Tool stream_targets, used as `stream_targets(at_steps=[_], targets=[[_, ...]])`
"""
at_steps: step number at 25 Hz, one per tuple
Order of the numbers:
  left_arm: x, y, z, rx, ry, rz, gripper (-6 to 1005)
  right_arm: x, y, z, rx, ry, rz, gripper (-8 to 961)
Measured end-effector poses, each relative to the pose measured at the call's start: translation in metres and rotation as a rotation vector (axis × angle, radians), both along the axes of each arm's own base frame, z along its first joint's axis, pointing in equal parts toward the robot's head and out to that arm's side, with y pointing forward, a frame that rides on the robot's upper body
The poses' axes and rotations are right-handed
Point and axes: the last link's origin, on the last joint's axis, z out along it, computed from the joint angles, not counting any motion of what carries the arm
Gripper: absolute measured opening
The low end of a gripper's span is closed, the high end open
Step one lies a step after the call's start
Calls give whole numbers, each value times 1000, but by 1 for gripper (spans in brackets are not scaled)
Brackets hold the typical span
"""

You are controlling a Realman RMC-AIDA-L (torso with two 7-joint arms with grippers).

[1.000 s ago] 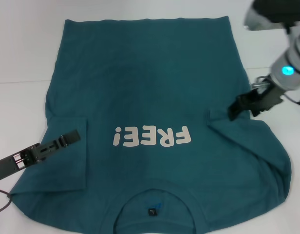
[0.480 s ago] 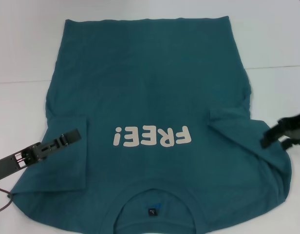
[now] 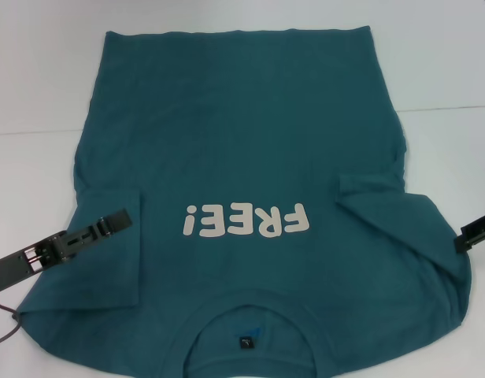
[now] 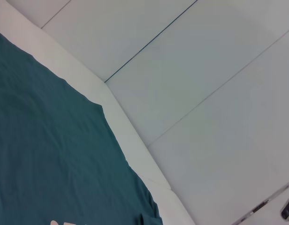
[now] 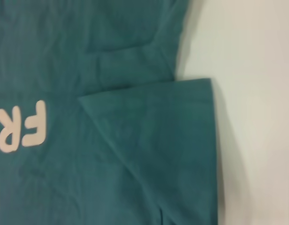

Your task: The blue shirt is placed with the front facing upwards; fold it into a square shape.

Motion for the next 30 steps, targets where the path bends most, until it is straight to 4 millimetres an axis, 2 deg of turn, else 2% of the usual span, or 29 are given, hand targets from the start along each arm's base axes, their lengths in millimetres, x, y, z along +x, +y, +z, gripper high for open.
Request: stream_targets(at_steps=[10, 24, 29, 30], targets=[[0, 0, 0, -2, -2, 1, 750, 7, 9, -30, 54, 2, -1, 663], [1, 0, -1, -4, -3, 0, 750, 8, 16, -34, 119, 13, -24, 628], [1, 0, -1, -4, -3, 0, 751, 7, 17, -35, 123, 11, -21, 426], [1, 0, -1, -4, -3, -1, 751, 7, 17, -35, 123, 10, -21, 347]])
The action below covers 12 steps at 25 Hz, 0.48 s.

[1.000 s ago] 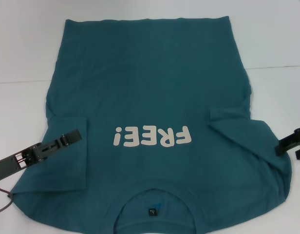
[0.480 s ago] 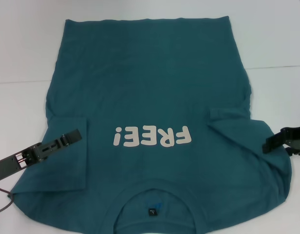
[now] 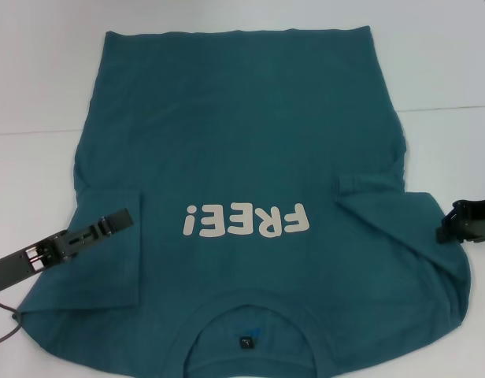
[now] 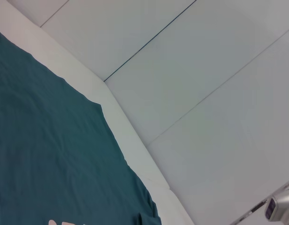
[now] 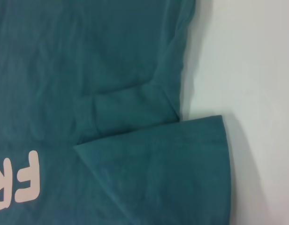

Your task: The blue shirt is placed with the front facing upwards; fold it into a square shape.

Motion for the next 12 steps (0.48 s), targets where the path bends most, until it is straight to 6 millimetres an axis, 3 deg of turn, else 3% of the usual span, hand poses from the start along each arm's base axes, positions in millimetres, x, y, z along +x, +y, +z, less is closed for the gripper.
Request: stream_targets(at_steps=[2, 12], targets=[[0, 0, 0, 0, -1, 0, 751, 0, 0, 0, 1, 0, 0, 188], [0, 0, 0, 1, -1, 2, 751, -3, 1, 0, 0, 13, 6, 17]])
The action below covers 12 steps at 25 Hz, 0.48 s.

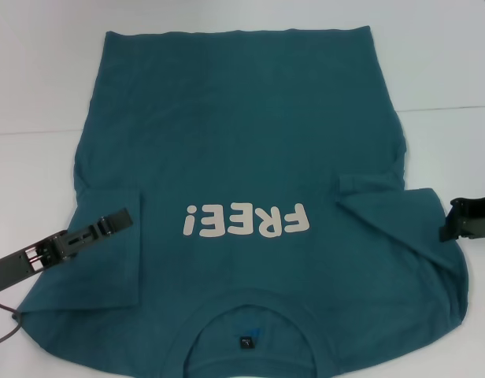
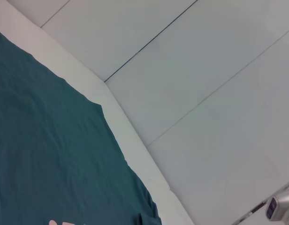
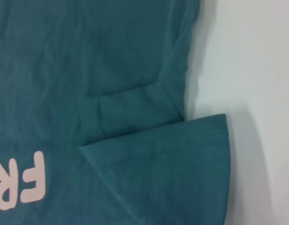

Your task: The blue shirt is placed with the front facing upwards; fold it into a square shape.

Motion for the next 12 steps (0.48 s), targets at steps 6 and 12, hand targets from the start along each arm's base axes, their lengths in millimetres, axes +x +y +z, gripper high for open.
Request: stream_targets(at_steps=[6, 12], targets=[[-1, -1, 0, 0, 0, 5, 751, -22, -1, -17, -69, 27, 62, 13], [-2, -2, 0, 0, 0, 7, 751, -53, 2, -42, -167, -7, 149, 28]])
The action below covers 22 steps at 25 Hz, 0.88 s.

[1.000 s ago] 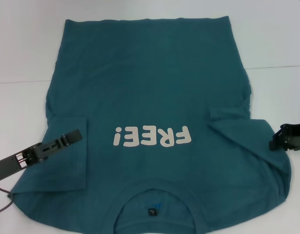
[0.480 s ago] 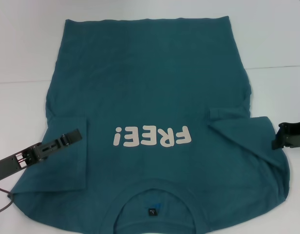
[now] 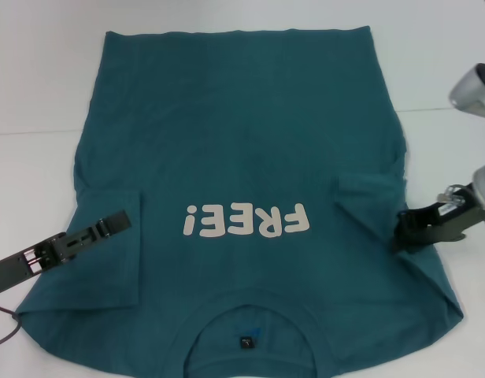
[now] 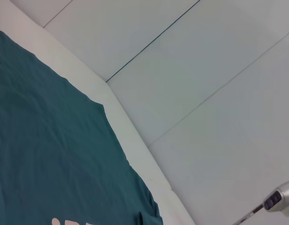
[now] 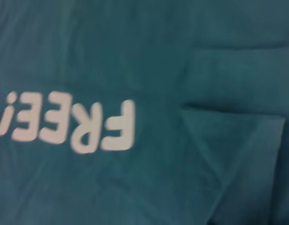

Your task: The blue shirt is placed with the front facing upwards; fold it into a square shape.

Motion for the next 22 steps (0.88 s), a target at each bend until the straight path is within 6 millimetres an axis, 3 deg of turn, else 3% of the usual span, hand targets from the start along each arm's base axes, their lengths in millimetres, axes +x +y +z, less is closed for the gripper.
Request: stream_targets(at_steps=[9, 22], targets=[[-2, -1, 1, 3, 0, 6, 751, -11, -6, -15, -96, -31, 40, 51], [-2, -1, 2, 6, -1, 9, 751, -6, -18, -13, -162, -54, 43, 84]])
